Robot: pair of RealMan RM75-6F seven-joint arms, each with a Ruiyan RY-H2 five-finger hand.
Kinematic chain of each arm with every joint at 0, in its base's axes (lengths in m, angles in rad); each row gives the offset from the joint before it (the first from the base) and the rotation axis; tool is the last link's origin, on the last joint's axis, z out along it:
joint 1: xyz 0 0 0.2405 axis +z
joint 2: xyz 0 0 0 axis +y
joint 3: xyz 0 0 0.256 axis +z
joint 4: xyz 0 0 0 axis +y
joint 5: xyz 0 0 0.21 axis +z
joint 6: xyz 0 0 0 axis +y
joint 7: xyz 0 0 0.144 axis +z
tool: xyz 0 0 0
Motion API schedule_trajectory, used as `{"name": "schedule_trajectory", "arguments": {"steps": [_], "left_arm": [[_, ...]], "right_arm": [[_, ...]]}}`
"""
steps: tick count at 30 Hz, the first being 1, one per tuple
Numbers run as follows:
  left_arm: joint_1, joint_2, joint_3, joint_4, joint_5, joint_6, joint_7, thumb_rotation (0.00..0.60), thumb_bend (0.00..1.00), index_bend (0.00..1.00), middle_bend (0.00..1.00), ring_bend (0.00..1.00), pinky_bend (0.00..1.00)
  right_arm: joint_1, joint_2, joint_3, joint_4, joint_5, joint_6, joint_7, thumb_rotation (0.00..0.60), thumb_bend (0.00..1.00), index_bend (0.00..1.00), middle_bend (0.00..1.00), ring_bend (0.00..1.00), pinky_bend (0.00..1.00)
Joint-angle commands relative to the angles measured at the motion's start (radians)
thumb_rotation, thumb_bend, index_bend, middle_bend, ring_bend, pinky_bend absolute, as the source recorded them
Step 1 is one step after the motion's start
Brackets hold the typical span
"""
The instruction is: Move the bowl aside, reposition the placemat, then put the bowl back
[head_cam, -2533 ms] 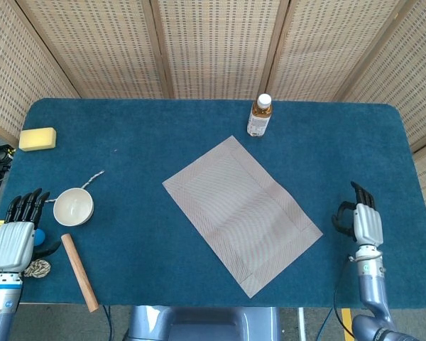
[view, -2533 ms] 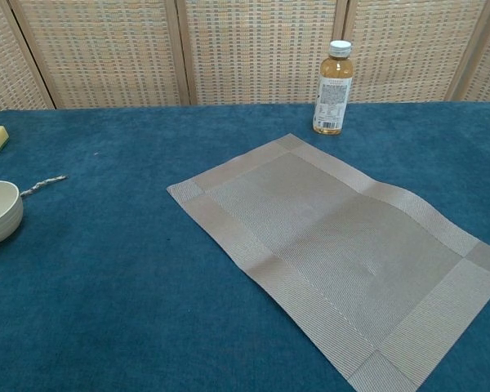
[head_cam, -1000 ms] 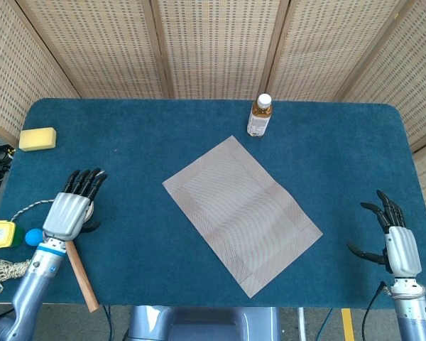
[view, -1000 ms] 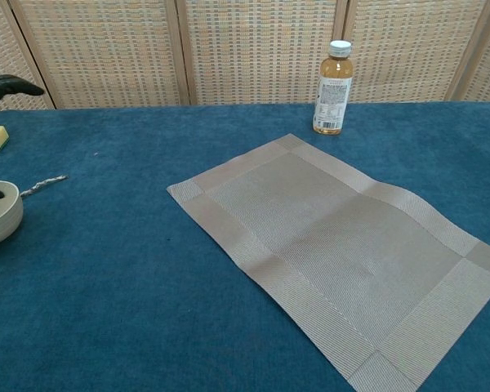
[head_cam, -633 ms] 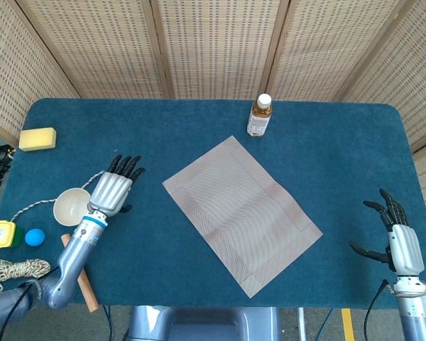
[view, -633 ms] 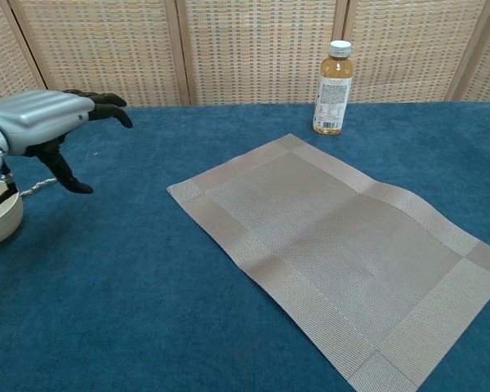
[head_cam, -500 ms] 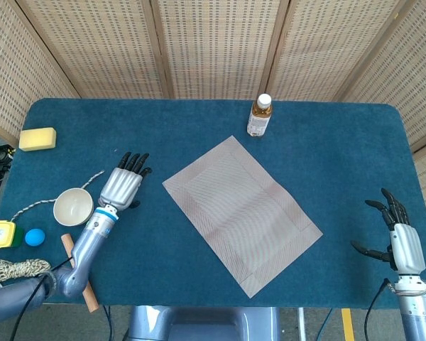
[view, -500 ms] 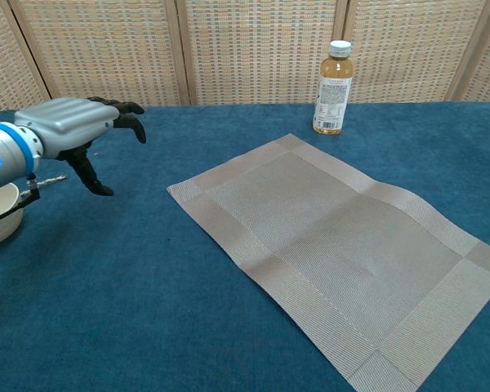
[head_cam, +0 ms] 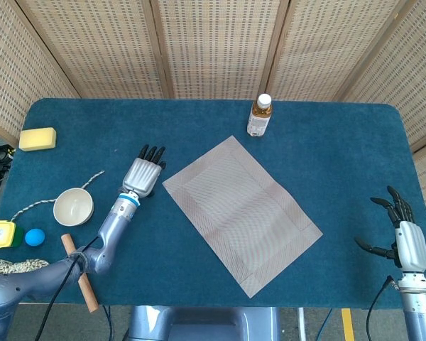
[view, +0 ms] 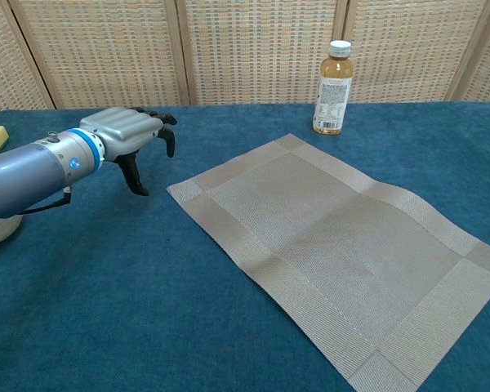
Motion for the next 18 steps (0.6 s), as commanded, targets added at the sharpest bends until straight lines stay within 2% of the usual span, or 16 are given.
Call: {"name": "schedule_trajectory", "arguments": {"steps": [1,15,18], "left_arm": [[-0.035,-0.043,0.005,0.063,0.002,-0.023,-0.024,0.600,0.05,0.32,0.00,0.00,0.00],[-0.113,-0.148,0.015,0.239,0.007,-0.076,-0.073,0.600,0.05,0.34,0.00,0.00,0.00],[-0.126,-0.166,0.020,0.271,0.018,-0.078,-0.082,0.600,0.10,0.36,0.00,0.00,0.00]], "right_arm": [[0.000,-0.001,0.002,0.002,0.004,-0.001,0.003,0.600,0.22,0.24,0.00,0.00,0.00],[0.005,-0.012,0.015,0.028,0.027,-0.011,0.018,0.600,0.22,0.24,0.00,0.00,0.00],[0.005,-0.014,0.016,0.032,0.025,-0.008,0.024,0.600,0.22,0.24,0.00,0.00,0.00]]}}
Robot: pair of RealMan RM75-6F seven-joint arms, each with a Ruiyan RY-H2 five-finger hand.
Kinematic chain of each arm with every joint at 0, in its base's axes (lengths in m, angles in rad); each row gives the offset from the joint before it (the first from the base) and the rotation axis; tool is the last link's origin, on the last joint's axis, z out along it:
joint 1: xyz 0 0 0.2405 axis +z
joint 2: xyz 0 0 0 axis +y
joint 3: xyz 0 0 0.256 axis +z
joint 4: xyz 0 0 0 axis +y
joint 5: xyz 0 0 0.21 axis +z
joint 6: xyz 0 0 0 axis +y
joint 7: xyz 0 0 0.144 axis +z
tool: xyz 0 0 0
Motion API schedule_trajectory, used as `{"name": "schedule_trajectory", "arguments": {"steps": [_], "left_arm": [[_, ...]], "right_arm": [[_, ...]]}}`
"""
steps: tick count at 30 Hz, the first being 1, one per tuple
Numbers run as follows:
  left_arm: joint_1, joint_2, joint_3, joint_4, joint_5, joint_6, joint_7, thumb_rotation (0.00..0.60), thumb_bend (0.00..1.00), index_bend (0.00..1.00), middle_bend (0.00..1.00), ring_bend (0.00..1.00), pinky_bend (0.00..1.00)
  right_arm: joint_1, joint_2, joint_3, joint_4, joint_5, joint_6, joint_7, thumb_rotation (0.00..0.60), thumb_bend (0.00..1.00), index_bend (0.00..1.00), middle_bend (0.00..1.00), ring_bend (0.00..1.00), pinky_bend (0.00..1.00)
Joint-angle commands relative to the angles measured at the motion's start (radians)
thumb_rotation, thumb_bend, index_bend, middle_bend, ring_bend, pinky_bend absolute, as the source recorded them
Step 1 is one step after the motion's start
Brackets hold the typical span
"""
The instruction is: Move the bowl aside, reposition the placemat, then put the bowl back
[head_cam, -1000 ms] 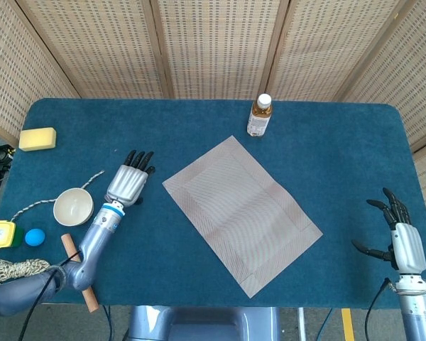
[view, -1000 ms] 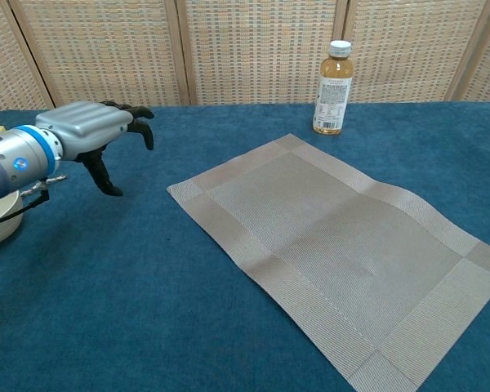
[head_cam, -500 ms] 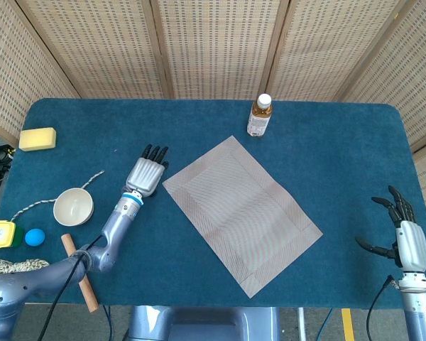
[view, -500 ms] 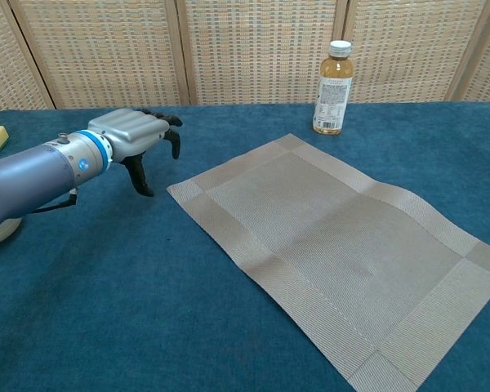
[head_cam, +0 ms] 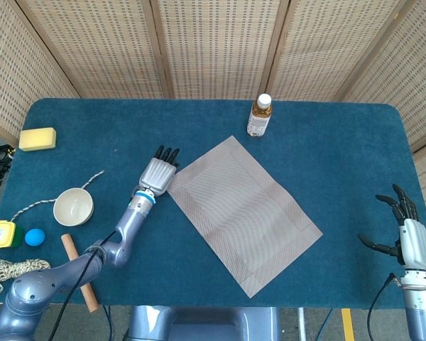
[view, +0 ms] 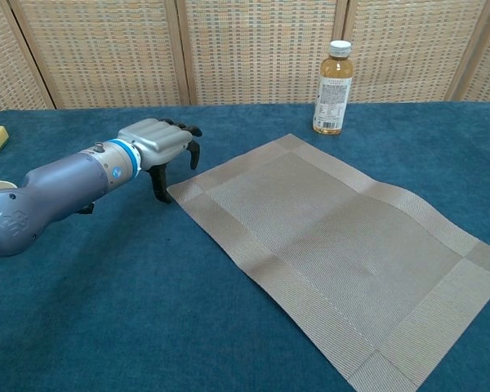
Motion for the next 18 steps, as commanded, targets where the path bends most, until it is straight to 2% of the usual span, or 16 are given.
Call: {"name": "schedule_trajectory", "arguments": {"steps": [1,7,10,14,18], "left_arm": [[-0.016,-0.021,0.004,0.033,0.011,-0.003,-0.014,0.600,0.12,0.36,0.00,0.00,0.00],[-0.032,-0.061,0.012,0.088,0.033,0.005,-0.037,0.600,0.21,0.36,0.00,0.00,0.00],[-0.033,-0.071,0.020,0.102,0.048,0.016,-0.045,0.600,0.26,0.32,0.00,0.00,0.00],[-0.031,-0.081,0.024,0.116,0.065,0.030,-0.076,0.600,0.38,0.30,0.00,0.00,0.00],[-0.030,-0.085,0.031,0.128,0.086,0.039,-0.108,0.600,0.43,0.27,0.00,0.00,0.00]], "right_arm": [[0.000,-0.002,0.001,0.003,-0.002,0.002,0.002,0.600,0.22,0.24,0.00,0.00,0.00],[0.002,-0.005,0.003,0.009,-0.002,0.001,0.010,0.600,0.22,0.24,0.00,0.00,0.00],[0.000,-0.005,0.004,0.008,-0.003,0.007,0.015,0.600,0.22,0.24,0.00,0.00,0.00],[-0.002,-0.005,0.006,0.006,-0.006,0.014,0.024,0.600,0.22,0.24,0.00,0.00,0.00],[-0.003,-0.005,0.005,0.004,-0.012,0.020,0.028,0.600,0.22,0.24,0.00,0.00,0.00]]}}
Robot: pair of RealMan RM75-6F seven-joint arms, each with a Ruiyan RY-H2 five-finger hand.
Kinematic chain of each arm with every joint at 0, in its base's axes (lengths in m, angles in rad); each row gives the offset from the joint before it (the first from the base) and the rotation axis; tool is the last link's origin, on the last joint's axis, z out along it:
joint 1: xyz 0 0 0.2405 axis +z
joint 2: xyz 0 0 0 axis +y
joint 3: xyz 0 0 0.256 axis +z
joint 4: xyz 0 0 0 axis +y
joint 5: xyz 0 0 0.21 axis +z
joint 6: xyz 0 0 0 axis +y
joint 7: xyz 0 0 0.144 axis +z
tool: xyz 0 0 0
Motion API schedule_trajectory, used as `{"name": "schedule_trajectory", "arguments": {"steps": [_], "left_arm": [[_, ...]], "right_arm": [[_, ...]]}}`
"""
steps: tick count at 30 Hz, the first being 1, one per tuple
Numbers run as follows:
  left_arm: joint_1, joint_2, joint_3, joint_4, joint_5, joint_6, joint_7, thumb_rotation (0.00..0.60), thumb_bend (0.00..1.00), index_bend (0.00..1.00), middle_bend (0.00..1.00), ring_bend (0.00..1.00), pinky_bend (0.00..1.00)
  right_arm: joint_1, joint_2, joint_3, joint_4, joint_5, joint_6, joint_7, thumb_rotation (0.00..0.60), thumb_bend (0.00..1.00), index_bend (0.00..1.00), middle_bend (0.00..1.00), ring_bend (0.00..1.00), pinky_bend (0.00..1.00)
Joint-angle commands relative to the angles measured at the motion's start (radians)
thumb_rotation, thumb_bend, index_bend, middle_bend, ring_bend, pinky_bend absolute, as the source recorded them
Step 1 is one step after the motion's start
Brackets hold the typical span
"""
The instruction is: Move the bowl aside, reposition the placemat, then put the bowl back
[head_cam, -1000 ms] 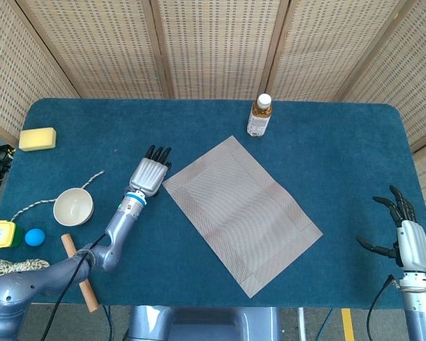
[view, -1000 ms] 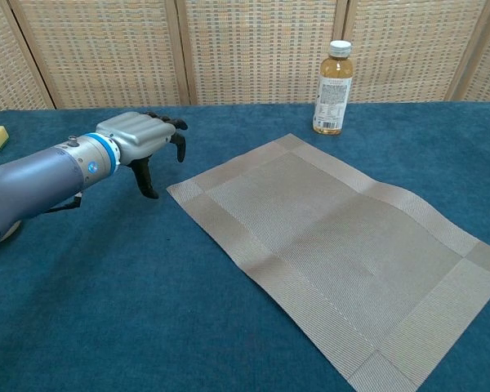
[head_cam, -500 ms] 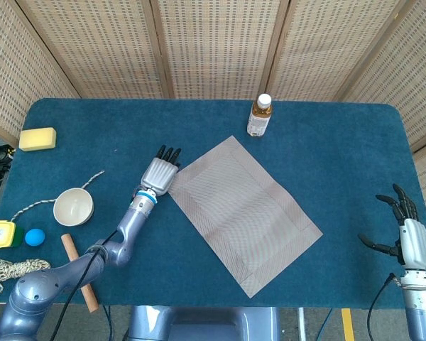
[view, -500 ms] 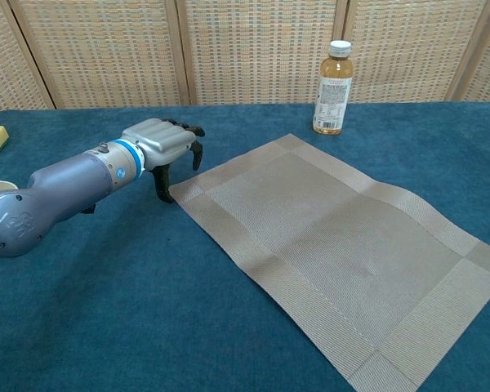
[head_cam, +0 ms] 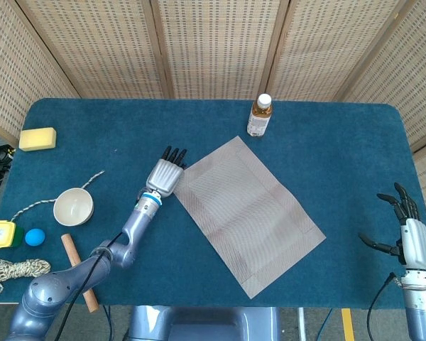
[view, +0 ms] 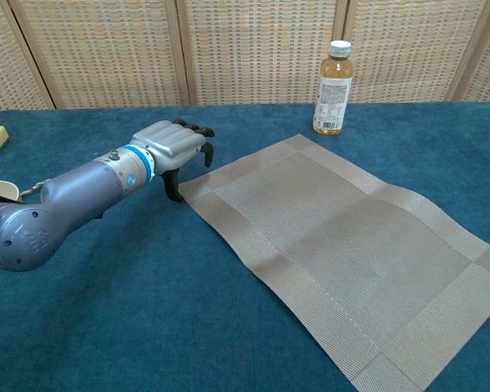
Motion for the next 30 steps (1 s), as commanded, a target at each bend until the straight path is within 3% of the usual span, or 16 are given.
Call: {"name": "schedule_trajectory", "arguments": {"steps": [1,14,19,30], "left_arm": [[0.001,-0.005,0.008,0.014,0.019,0.010,-0.023,0.600,0.43,0.26,0.00,0.00,0.00],[-0.008,-0.041,0.022,0.072,0.069,0.026,-0.097,0.600,0.60,0.25,0.00,0.00,0.00],[-0.010,-0.048,0.028,0.078,0.090,0.034,-0.131,0.600,0.59,0.27,0.00,0.00,0.00],[-0.009,-0.062,0.035,0.110,0.120,0.048,-0.169,0.600,0.51,0.51,0.00,0.00,0.00]], "right_arm": [[-0.001,0.000,-0.001,-0.002,-0.004,0.004,0.003,0.600,0.22,0.24,0.00,0.00,0.00],[-0.005,0.001,0.003,-0.004,-0.013,0.023,0.030,0.600,0.22,0.24,0.00,0.00,0.00],[-0.006,0.002,0.003,-0.005,-0.016,0.027,0.036,0.600,0.21,0.24,0.00,0.00,0.00],[-0.007,0.004,0.003,-0.009,-0.017,0.027,0.042,0.600,0.21,0.24,0.00,0.00,0.00]]}}
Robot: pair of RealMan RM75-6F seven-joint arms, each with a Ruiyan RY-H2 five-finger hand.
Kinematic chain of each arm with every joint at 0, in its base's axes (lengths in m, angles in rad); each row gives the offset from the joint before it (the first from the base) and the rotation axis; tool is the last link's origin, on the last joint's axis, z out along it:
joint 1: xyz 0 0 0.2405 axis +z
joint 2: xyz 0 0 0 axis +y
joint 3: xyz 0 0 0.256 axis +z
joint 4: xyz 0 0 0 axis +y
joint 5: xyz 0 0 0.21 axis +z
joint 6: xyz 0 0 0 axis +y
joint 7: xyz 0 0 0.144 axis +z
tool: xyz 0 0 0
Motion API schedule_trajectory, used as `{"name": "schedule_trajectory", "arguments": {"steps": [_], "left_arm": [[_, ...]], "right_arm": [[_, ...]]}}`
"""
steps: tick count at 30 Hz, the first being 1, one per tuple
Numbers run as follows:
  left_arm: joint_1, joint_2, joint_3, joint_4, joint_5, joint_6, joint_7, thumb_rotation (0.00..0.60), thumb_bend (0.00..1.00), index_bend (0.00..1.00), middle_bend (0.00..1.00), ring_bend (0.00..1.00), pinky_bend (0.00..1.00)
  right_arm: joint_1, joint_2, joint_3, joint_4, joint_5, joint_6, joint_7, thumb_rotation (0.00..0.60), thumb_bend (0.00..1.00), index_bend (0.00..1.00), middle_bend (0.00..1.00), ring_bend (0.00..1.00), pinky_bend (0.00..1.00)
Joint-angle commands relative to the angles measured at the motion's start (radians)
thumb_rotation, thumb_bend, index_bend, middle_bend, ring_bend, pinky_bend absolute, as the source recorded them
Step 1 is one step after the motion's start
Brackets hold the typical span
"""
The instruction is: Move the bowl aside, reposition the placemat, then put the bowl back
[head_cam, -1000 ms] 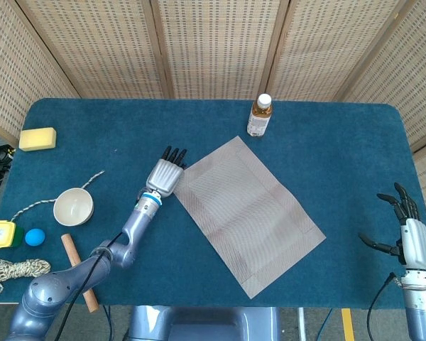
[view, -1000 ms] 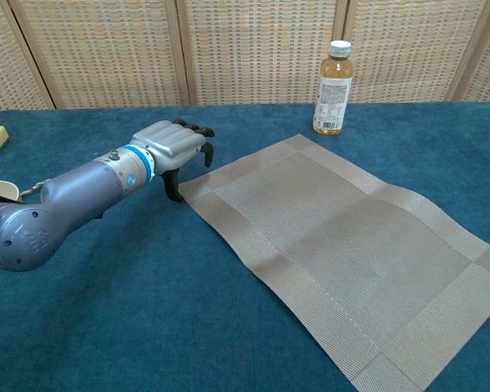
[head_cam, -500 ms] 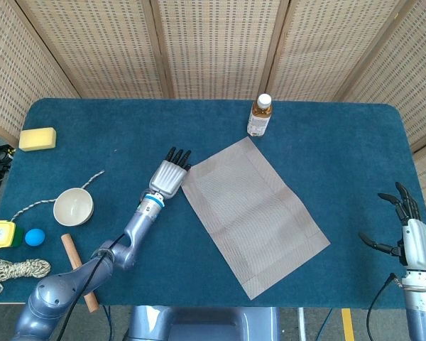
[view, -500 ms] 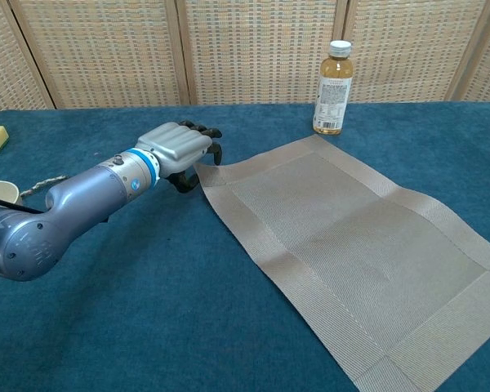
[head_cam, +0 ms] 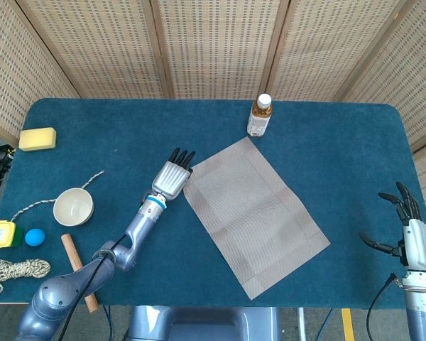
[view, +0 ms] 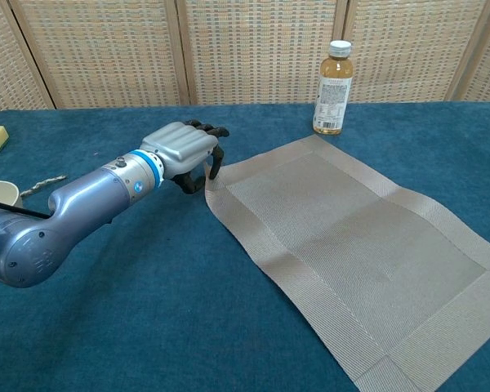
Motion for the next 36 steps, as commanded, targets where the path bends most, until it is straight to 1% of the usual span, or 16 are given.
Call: {"name": "schedule_trajectory", "arguments": {"steps": [1,13,20,22,27,32,36], "left_arm": [[0.000,-0.004,0.000,0.008,0.003,-0.002,-0.005,0.600,0.51,0.52,0.00,0.00,0.00],[0.009,-0.003,0.002,0.017,0.017,0.004,-0.016,0.600,0.51,0.68,0.00,0.00,0.00],[0.038,0.026,0.013,-0.018,0.028,0.031,-0.016,0.600,0.52,0.71,0.00,0.00,0.00],[0.054,0.046,0.021,-0.045,0.035,0.046,-0.012,0.600,0.52,0.72,0.00,0.00,0.00],[0.108,0.116,0.045,-0.166,0.046,0.084,0.017,0.600,0.52,0.73,0.00,0.00,0.00],[0.174,0.232,0.076,-0.377,0.033,0.102,0.116,0.600,0.53,0.73,0.00,0.00,0.00],[0.211,0.317,0.099,-0.536,0.028,0.117,0.168,0.600,0.53,0.73,0.00,0.00,0.00]], "right_arm": [[0.000,0.001,-0.001,-0.001,-0.001,-0.001,0.003,0.600,0.21,0.24,0.00,0.00,0.00],[0.001,0.001,-0.006,-0.001,-0.010,-0.001,0.013,0.600,0.21,0.24,0.00,0.00,0.00],[0.000,0.003,-0.009,-0.006,-0.016,0.004,0.014,0.600,0.21,0.24,0.00,0.00,0.00],[-0.001,0.004,-0.010,-0.009,-0.021,0.008,0.014,0.600,0.21,0.24,0.00,0.00,0.00],[-0.005,0.008,-0.015,-0.021,-0.033,0.021,0.014,0.600,0.21,0.24,0.00,0.00,0.00],[-0.010,0.013,-0.025,-0.038,-0.051,0.034,0.010,0.600,0.21,0.24,0.00,0.00,0.00],[-0.014,0.018,-0.028,-0.052,-0.064,0.049,0.010,0.600,0.21,0.24,0.00,0.00,0.00]]}}
